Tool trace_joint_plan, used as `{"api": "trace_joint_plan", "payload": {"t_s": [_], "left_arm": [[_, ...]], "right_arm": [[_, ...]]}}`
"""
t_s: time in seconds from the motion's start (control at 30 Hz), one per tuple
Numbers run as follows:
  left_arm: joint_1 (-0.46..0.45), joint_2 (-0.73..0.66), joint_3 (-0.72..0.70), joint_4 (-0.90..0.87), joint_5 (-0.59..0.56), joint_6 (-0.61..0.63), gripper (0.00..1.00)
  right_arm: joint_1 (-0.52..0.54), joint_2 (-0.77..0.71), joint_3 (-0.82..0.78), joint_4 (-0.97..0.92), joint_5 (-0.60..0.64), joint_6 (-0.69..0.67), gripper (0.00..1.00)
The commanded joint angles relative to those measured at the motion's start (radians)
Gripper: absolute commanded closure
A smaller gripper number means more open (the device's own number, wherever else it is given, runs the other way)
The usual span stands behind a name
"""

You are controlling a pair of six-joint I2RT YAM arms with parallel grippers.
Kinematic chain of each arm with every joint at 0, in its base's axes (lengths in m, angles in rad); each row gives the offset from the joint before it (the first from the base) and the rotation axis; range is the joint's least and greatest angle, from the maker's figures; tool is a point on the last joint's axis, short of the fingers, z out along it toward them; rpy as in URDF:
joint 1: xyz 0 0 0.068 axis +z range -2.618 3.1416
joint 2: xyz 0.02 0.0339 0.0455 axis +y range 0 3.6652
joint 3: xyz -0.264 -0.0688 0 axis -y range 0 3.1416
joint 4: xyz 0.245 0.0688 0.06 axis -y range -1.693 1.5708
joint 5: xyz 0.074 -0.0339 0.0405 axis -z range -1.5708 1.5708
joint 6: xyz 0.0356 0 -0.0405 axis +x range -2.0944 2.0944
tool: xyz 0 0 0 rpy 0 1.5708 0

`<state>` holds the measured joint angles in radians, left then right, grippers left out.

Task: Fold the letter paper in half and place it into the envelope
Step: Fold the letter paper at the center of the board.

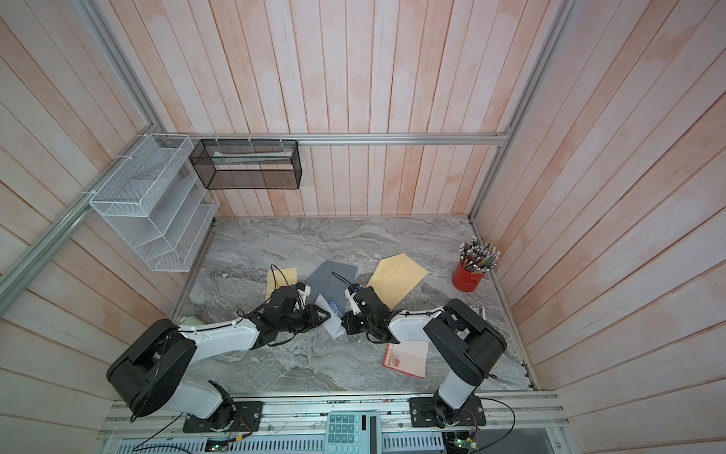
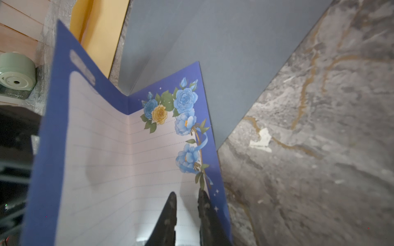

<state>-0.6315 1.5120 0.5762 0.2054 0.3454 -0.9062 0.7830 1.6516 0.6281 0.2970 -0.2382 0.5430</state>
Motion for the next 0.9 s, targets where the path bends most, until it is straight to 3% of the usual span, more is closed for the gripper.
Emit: {"api": "trace_joint_plan", "payload": {"t_s": [0.0,0.47,0.7,0.87], "left_arm": [[-0.003,0.044,0.035,0.013,0.030,0.029,0.61],[-0.031,0.141,0.093,-0.053,0.067,0.079,0.61],[-0.039,0.145,0.107,-0.084,0.052,0.093,0.61],[-0.043,0.160,0.109,-0.084,0.058,0.093,0.61]], "right_arm": [[0.002,-0.030,-0.033,-0.042,-0.036,0.038,0.78],[-0.013,-0.285,-0.094,-0.177,-0.034,0.080,0.75],[-0.010,-0.401,0.032,-0.343,0.032,0.024,0.76],[-0.010,-0.383,0.075,-0.356,0.028,-0.003,0.76]]}}
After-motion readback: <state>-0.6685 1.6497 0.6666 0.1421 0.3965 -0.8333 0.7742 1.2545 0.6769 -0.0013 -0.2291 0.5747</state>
